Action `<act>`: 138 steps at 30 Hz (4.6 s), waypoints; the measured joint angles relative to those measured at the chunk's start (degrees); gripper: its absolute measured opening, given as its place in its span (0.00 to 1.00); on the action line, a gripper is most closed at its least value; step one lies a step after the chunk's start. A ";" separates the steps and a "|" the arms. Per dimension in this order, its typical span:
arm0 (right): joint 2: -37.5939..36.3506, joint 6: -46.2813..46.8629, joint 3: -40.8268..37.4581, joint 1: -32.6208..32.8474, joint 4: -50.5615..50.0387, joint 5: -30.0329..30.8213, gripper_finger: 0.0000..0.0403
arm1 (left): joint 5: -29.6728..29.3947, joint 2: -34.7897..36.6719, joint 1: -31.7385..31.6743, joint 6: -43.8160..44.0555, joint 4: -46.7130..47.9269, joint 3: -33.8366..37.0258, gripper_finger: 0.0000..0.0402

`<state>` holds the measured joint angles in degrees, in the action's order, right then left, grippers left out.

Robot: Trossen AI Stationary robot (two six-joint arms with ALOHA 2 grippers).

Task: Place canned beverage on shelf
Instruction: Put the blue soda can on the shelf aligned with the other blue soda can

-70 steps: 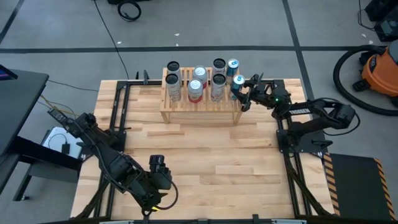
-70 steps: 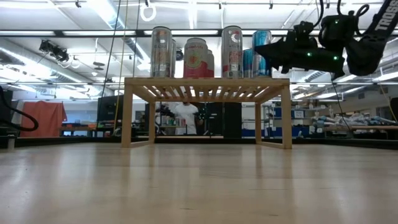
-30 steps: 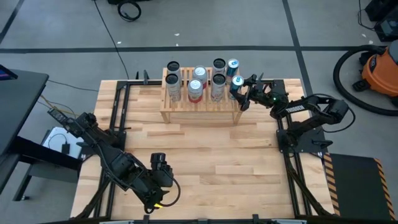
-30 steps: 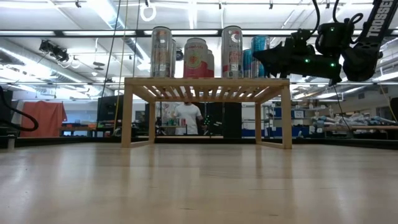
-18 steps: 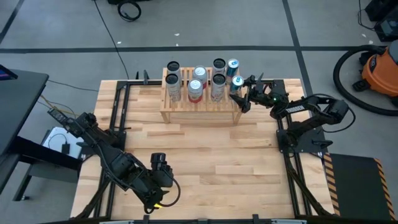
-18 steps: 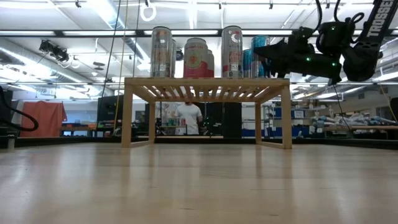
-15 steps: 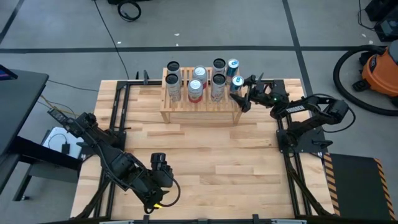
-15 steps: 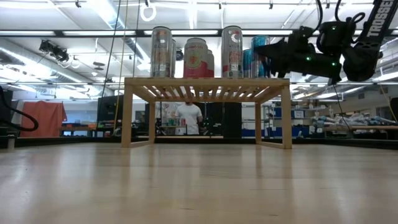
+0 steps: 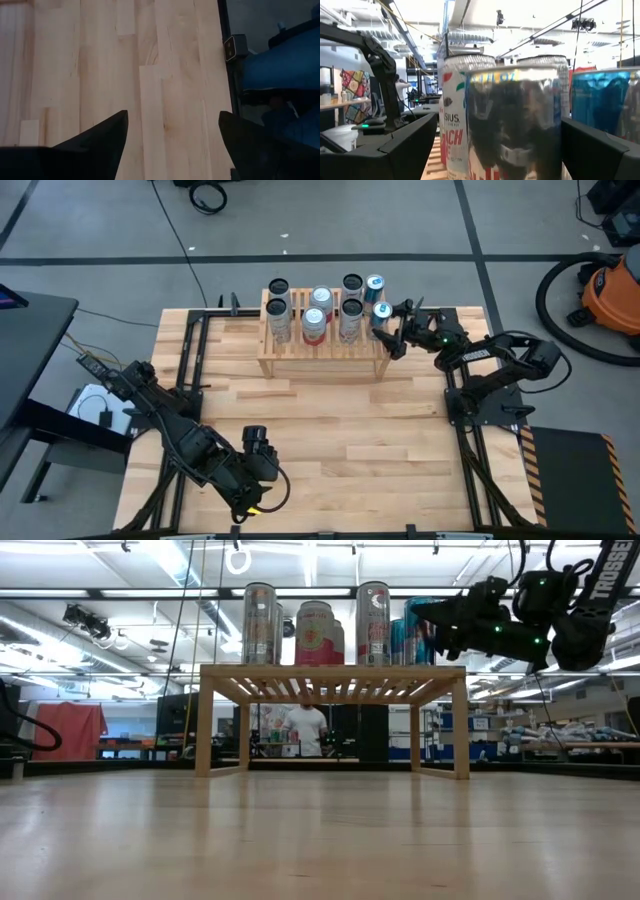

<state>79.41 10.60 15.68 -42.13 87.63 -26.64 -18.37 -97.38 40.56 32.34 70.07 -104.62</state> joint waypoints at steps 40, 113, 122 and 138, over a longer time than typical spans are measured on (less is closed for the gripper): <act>-27.04 4.23 -0.04 -5.26 -17.03 -4.51 0.97 | 0.15 -0.02 0.15 0.07 -0.03 0.00 0.78; -33.71 4.88 -0.04 -7.36 -51.04 -2.33 0.21 | 0.15 -0.02 0.17 2.67 3.99 0.00 0.78; -33.55 4.98 -0.04 -6.18 -51.29 -0.10 0.21 | 0.15 -0.02 0.17 1.46 4.01 0.00 0.78; -33.55 6.58 -0.04 -6.18 -51.64 0.03 0.21 | 0.15 -0.02 0.17 1.44 4.01 0.00 0.78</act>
<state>45.87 17.19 15.64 -48.31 35.99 -26.61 -18.22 -97.41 40.73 33.78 74.08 -104.62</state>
